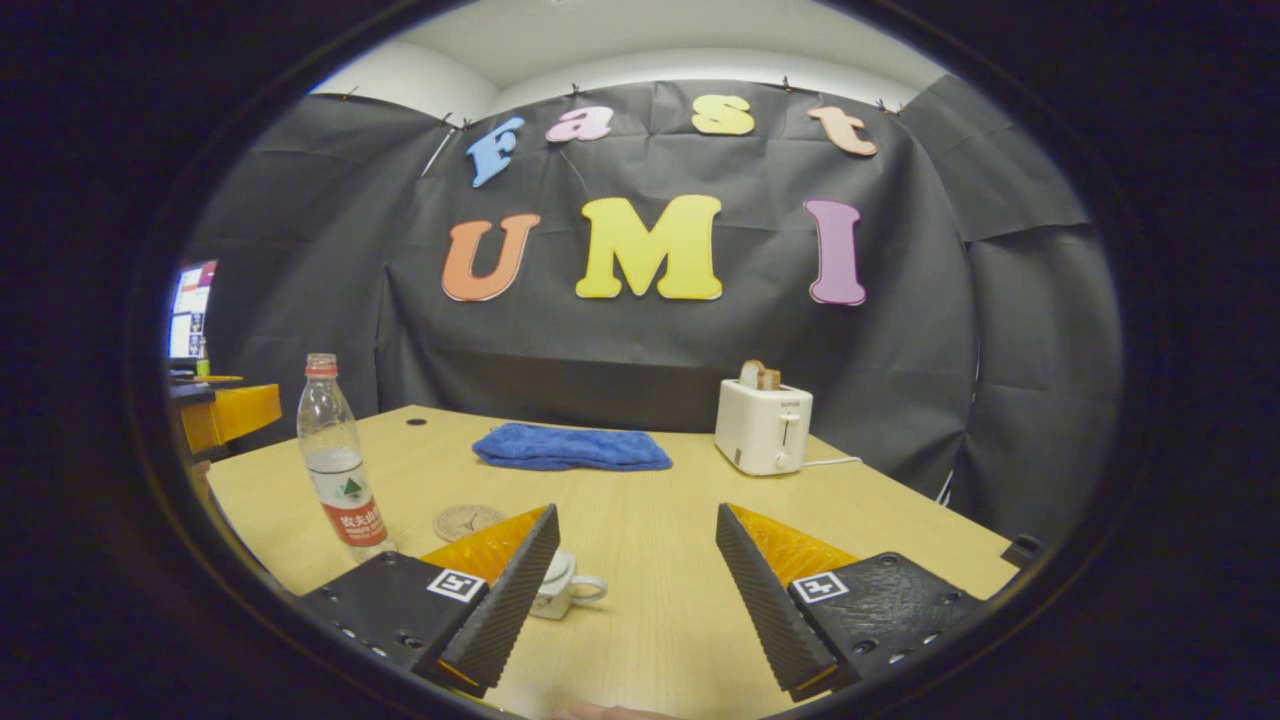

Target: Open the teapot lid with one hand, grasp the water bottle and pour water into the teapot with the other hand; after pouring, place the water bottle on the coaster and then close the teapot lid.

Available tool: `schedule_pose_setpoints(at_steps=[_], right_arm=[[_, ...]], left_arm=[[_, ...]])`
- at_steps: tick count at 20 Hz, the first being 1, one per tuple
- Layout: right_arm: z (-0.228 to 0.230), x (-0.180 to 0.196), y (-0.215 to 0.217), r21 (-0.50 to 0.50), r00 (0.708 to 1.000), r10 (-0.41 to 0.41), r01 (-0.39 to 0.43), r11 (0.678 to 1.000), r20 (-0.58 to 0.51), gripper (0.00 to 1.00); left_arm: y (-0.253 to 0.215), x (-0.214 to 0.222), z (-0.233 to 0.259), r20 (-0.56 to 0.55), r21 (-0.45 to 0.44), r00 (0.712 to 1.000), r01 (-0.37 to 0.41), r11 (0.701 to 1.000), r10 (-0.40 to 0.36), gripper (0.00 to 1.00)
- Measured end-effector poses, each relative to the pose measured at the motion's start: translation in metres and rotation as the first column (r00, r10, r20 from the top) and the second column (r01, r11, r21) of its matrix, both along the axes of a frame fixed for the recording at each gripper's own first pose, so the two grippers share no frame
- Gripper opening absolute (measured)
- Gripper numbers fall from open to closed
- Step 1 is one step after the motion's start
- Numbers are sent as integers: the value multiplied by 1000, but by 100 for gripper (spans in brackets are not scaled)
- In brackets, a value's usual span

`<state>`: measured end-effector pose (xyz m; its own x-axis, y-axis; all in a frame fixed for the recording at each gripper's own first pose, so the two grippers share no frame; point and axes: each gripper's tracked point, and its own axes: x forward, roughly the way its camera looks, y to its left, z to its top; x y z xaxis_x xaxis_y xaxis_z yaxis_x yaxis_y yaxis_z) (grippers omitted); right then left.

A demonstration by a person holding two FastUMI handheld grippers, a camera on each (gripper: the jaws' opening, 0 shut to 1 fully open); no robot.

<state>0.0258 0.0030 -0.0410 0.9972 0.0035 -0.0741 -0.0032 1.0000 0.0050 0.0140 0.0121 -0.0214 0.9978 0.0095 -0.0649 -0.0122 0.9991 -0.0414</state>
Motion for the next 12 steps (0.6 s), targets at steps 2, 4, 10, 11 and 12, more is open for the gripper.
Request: schedule_pose_setpoints(at_steps=[2, 4, 10, 11, 12], right_arm=[[-8, 5, 7, -1, 1000, 13, -13, 1000, -13, 97], [-15, 12, 14, 6, 999, 28, -28, 1000, -25, 95], [-28, 35, 42, 18, 997, 67, -67, 998, -44, 95], [-29, 37, 46, 16, 997, 70, -70, 997, -40, 97], [-29, 40, 51, 16, 997, 72, -72, 997, -40, 97]], left_arm=[[0, 0, 0, 8, 4, 1000, 4, 1000, -4, 99], [-2, -2, 0, 11, 20, 1000, 6, 1000, -6, 99], [-9, -1, -6, -3, 44, 999, 36, 998, -35, 99], [-10, -1, -8, -9, 45, 999, 38, 998, -38, 99], [-10, 1, -10, -15, 47, 999, 38, 998, -37, 99]])
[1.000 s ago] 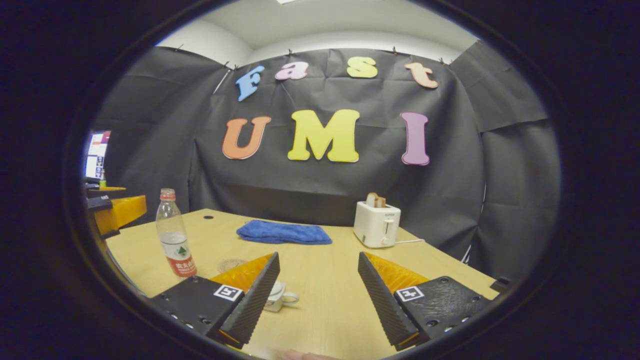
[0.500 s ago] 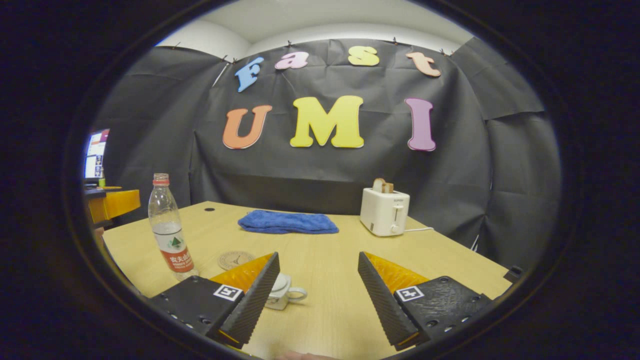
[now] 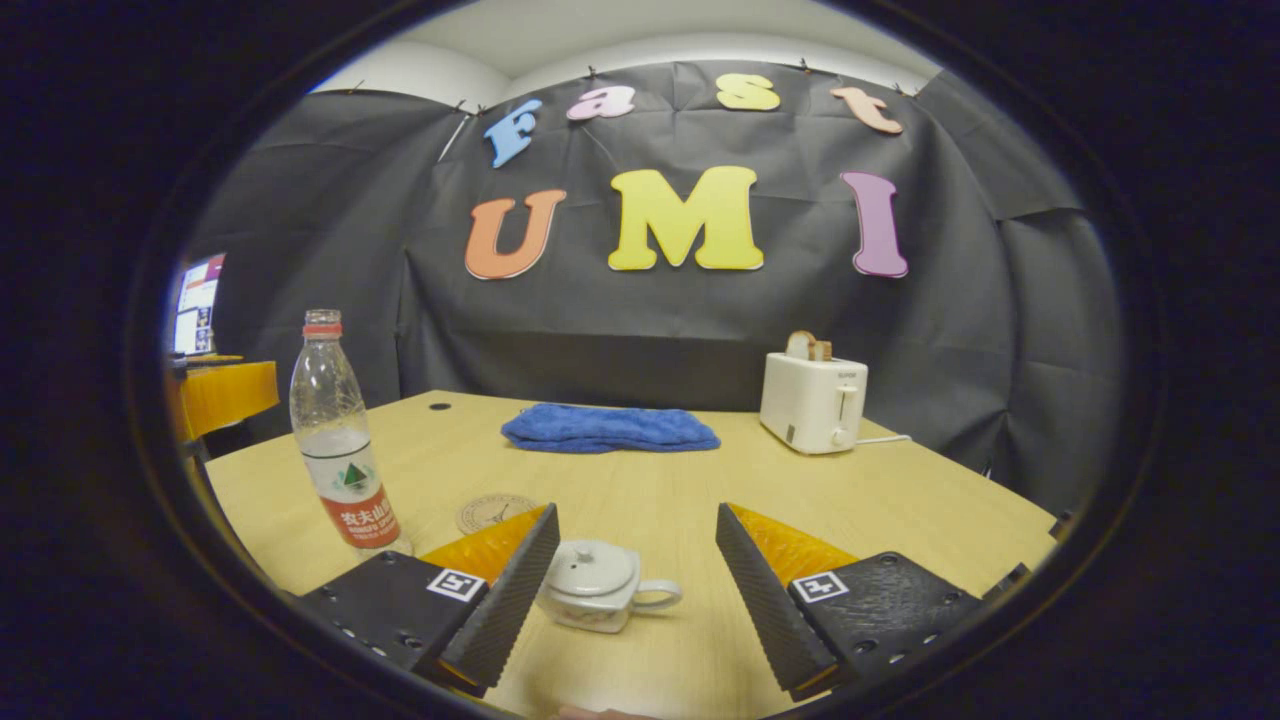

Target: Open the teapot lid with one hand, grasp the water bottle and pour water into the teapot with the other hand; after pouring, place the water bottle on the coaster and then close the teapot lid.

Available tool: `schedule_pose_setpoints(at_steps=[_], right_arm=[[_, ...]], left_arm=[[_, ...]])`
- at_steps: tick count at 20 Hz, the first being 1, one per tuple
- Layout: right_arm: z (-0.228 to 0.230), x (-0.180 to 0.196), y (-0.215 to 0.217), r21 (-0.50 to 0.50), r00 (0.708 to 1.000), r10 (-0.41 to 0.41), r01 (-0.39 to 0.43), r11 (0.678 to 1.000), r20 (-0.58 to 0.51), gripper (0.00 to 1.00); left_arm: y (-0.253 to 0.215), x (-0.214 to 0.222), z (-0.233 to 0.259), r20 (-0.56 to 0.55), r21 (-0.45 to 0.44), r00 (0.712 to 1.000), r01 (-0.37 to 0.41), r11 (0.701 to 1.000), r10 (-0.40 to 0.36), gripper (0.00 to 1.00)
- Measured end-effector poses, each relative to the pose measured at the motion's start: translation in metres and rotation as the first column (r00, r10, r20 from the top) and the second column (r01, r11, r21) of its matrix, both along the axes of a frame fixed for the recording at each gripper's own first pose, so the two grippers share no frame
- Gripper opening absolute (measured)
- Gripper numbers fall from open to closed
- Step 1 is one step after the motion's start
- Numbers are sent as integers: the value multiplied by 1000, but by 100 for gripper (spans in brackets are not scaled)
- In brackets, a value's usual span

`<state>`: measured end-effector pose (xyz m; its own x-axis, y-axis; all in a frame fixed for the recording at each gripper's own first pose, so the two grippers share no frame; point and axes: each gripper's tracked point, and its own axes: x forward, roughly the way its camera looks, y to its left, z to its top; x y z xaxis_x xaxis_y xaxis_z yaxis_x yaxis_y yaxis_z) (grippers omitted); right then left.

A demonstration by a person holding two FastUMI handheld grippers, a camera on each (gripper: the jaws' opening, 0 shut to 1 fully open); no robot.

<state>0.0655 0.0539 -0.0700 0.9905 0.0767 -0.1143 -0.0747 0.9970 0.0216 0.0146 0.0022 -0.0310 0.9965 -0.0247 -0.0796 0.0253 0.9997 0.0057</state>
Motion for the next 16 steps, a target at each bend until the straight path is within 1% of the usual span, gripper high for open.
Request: schedule_pose_setpoints(at_steps=[2, 3, 4, 5, 6, 7, 8, 9, 10, 11, 12, 13, 14, 15, 16], right_arm=[[-3, 6, 8, 1, 1000, 0, 0, 1000, -7, 97], [-5, 10, 15, 3, 1000, 18, -18, 1000, -7, 97], [-6, 13, 18, 0, 1000, 15, -15, 1000, -6, 95], [-8, 14, 19, -9, 1000, 16, -16, 1000, -8, 89], [-10, 16, 20, -14, 1000, 11, -11, 1000, -9, 84], [-12, 17, 21, -11, 1000, 11, -11, 1000, -7, 75], [-13, 18, 22, -7, 1000, 11, -11, 1000, -10, 72], [-17, 19, 20, -4, 1000, 8, -8, 1000, -17, 63], [-21, 22, 19, -2, 1000, -2, 2, 1000, -28, 62], [-23, 21, 18, 9, 999, 2, -2, 1000, -32, 53], [-19, 20, 22, 24, 999, 16, -16, 1000, -32, 52], [-21, 22, 23, 26, 1000, 21, -20, 999, -22, 37], [-21, 22, 21, 18, 1000, 13, -12, 1000, -16, 32], [-22, 24, 21, 21, 1000, 18, -18, 1000, -18, 6], [-26, 29, 22, 23, 1000, 16, -16, 1000, -16, 6]], left_arm=[[2, 1, 0, 0, 2, 1000, -7, 1000, 7, 99], [2, 1, -1, 0, 1, 1000, -9, 1000, 9, 99], [3, 0, -1, -1, 0, 1000, -11, 1000, 11, 99], [4, 1, 0, 0, -1, 1000, -14, 1000, 14, 99], [5, 1, 0, 2, 3, 1000, -17, 1000, 17, 99], [6, 1, 0, 3, 6, 1000, -20, 1000, 20, 99], [6, 2, -1, 2, 9, 1000, -21, 1000, 21, 99], [8, 2, -2, 0, 12, 1000, -24, 1000, 24, 99], [10, 3, -3, -3, 16, 1000, -28, 999, 28, 99], [11, 3, -5, -7, 19, 1000, -29, 999, 29, 99], [11, 4, -7, -10, 19, 1000, -27, 999, 27, 99], [12, 4, -8, -14, 18, 1000, -27, 999, 28, 99], [12, 4, -10, -15, 21, 999, -30, 999, 31, 99], [13, 3, -9, -17, 24, 999, -33, 999, 33, 99], [12, 4, -9, -17, 22, 999, -31, 999, 31, 99]])
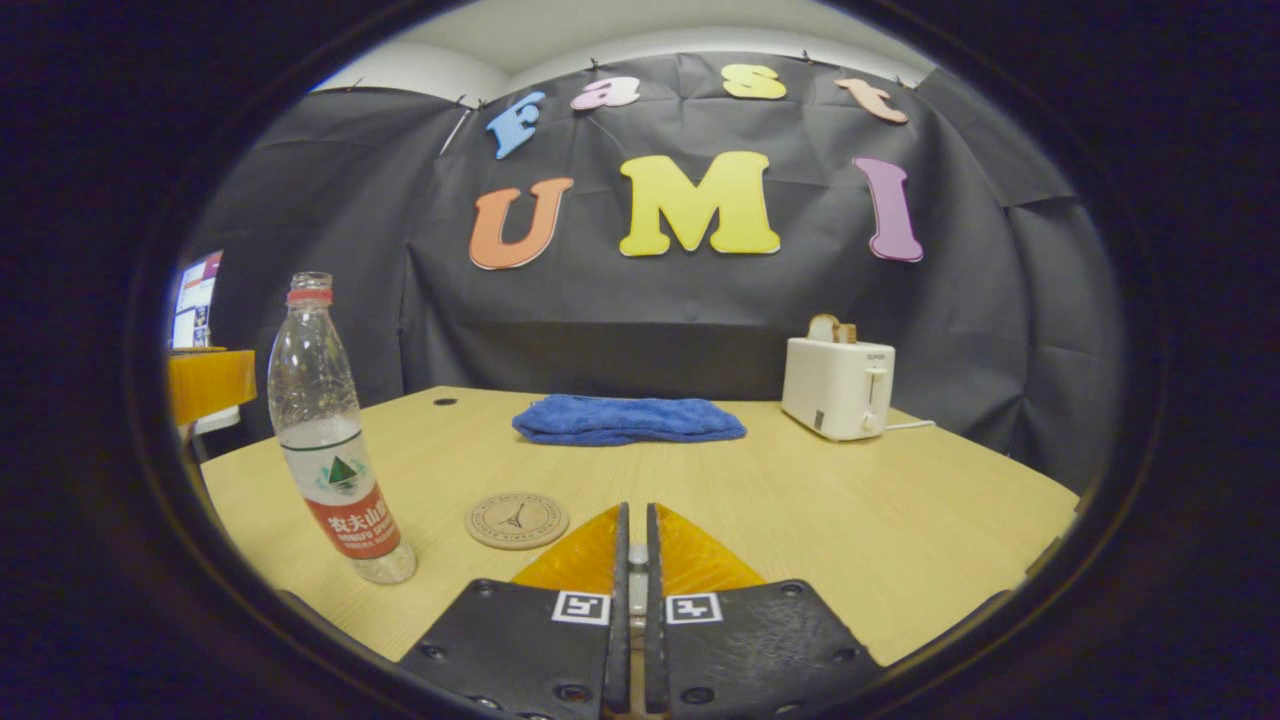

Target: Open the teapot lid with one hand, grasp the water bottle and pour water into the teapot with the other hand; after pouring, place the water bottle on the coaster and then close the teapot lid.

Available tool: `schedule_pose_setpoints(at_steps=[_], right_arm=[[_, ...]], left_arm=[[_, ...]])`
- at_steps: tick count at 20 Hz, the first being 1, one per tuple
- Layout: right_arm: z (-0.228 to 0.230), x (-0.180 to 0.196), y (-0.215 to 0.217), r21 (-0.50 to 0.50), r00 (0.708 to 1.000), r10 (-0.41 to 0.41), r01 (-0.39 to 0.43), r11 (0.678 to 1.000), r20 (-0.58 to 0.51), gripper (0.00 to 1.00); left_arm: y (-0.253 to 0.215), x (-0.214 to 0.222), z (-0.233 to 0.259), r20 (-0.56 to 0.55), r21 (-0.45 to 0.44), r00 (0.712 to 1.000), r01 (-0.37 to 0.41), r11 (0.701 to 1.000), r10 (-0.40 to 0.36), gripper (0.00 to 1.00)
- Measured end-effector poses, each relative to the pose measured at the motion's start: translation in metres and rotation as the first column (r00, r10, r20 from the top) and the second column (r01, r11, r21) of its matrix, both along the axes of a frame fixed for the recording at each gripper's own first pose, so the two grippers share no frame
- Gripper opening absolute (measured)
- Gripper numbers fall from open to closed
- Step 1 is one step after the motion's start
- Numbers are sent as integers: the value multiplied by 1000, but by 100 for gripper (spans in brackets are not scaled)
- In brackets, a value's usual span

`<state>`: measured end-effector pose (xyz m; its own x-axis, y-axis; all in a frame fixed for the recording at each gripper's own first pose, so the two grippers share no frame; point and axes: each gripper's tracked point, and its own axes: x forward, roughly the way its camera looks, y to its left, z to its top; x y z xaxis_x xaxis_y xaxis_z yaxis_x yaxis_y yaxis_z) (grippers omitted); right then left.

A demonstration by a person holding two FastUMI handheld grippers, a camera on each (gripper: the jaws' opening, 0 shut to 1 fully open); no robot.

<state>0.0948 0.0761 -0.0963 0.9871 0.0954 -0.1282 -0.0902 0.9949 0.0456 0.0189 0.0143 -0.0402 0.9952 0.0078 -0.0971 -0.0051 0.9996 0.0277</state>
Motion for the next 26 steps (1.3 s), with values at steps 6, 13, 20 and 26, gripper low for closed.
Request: schedule_pose_setpoints(at_steps=[6, 13, 20, 26], right_arm=[[7, -7, 0, -38, 1000, 6, -6, 999, 2, 0], [52, -25, 5, -26, 994, 49, -46, 999, 101, 0], [81, -55, -23, -120, 974, 16, 11, 993, 225, 0], [79, -76, -33, -101, 971, 38, -14, 995, 238, 0]], left_arm=[[-11, 2, -7, -16, -23, 999, 44, 999, -44, 99], [-15, 10, -22, -30, -48, 997, 74, 996, -76, 99], [-35, 14, -36, -33, -28, 988, 153, 988, -154, 99], [-52, 24, -51, -35, -32, 986, 164, 986, -165, 99]])
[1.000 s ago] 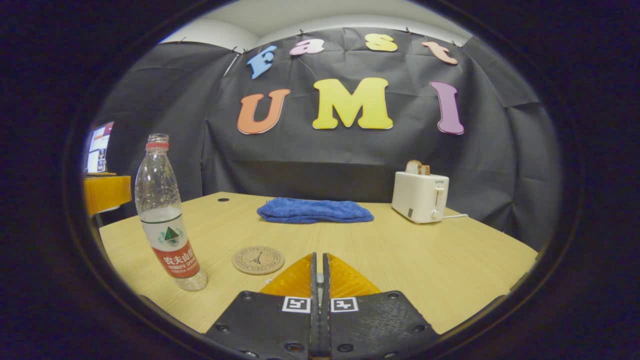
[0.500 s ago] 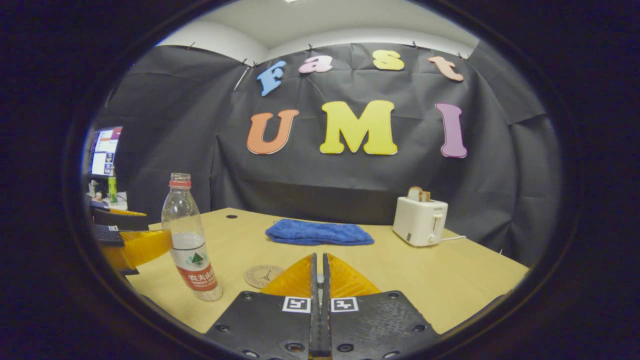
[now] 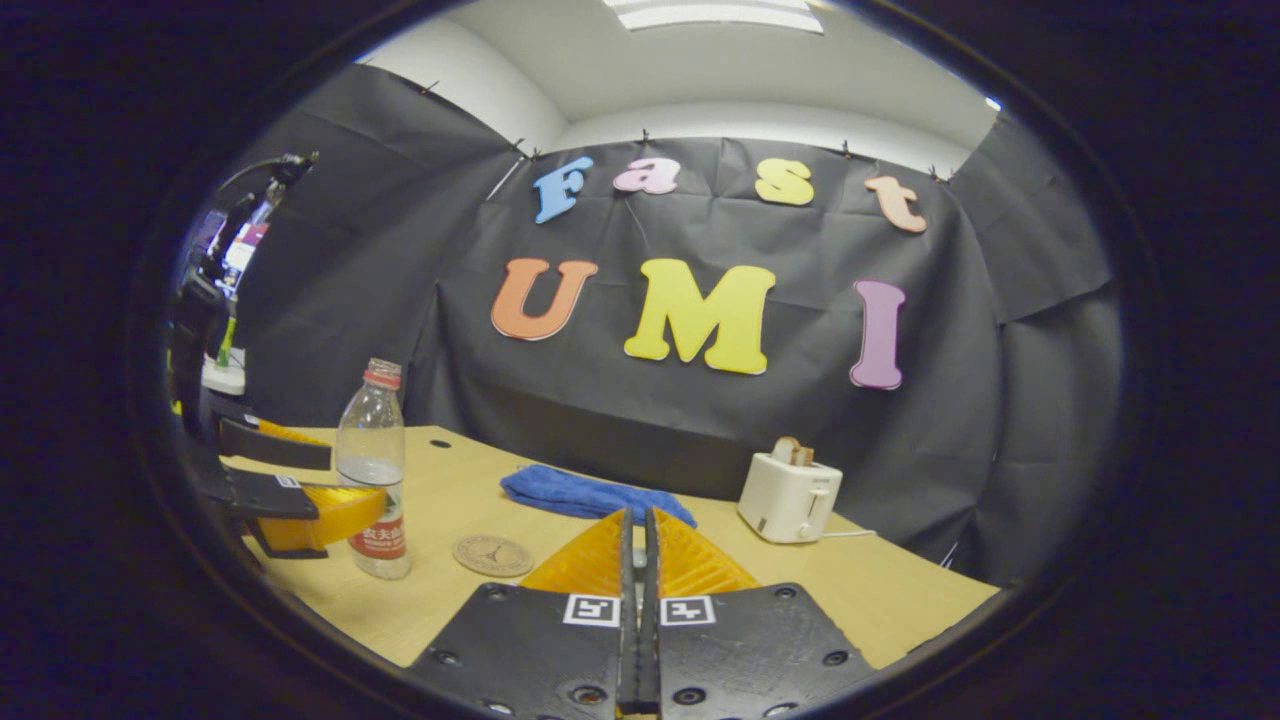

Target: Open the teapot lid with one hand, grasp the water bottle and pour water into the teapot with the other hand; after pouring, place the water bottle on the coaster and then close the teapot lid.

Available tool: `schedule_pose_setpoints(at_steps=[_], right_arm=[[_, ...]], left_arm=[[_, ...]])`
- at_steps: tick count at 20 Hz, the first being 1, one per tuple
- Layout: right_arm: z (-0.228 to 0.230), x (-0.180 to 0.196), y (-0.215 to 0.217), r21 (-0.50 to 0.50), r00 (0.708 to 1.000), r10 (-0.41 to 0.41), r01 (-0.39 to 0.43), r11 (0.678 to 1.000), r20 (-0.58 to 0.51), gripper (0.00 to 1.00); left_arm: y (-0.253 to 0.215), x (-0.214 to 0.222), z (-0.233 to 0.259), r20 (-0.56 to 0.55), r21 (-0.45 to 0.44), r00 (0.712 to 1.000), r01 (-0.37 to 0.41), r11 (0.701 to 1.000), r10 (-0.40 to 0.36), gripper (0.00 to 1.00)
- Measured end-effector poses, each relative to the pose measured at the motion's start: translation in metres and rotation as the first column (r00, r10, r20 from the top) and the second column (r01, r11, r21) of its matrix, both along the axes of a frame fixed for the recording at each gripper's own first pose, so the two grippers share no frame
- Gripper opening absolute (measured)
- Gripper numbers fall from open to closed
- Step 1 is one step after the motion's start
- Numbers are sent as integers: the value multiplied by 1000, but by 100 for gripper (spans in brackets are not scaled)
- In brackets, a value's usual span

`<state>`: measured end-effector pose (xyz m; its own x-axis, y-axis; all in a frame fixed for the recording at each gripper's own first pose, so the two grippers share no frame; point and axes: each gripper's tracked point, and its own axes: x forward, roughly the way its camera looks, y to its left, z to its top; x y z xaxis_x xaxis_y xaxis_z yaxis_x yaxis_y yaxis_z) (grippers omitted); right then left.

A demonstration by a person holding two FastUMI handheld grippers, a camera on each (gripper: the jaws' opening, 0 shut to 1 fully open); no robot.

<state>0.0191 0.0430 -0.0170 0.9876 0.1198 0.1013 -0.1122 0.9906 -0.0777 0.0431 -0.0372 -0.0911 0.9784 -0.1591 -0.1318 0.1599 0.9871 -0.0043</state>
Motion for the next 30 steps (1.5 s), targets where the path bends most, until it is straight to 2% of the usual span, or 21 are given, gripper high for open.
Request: schedule_pose_setpoints(at_steps=[2, 4, 9, 12, 13, 14, 16, 23, 26, 30], right_arm=[[0, -1, -10, 36, 1000, -1, 2, 999, -26, 0], [-3, 2, -23, 61, 999, -13, 17, 998, -53, 0], [-10, 8, -51, 119, 995, -44, 54, 991, -87, 0], [-15, 10, -58, 132, 993, -47, 61, 989, -107, 0], [-16, 11, -60, 128, 993, -47, 61, 990, -108, 0], [-16, 11, -61, 128, 993, -49, 63, 990, -108, 0], [-17, 12, -65, 132, 993, -51, 66, 989, -109, 0], [-26, 18, -75, 154, 990, -57, 78, 985, -132, 0], [-28, 20, -79, 159, 988, -61, 84, 984, -142, 0], [-30, 22, -84, 158, 986, -65, 89, 983, -154, 0]], left_arm=[[-4, 4, -4, 5, 20, 1000, 10, 1000, -10, 99], [1, 12, -9, 15, 34, 1000, -14, 999, 14, 100], [8, 32, -8, 11, -16, 998, -64, 998, 64, 99], [13, 40, -14, -14, 29, 995, -94, 995, 95, 99], [12, 41, -13, -19, 32, 996, -85, 996, 86, 93], [10, 39, -12, -24, 24, 997, -79, 997, 80, 80], [6, 36, -11, -31, 15, 997, -63, 998, 64, 78], [-17, 17, 17, -3, 129, 1000, 1, 992, -1, 76], [-25, 12, 26, 25, 268, 1000, 6, 963, -13, 77], [-22, 16, 24, 57, 502, 998, -40, 864, 13, 76]])
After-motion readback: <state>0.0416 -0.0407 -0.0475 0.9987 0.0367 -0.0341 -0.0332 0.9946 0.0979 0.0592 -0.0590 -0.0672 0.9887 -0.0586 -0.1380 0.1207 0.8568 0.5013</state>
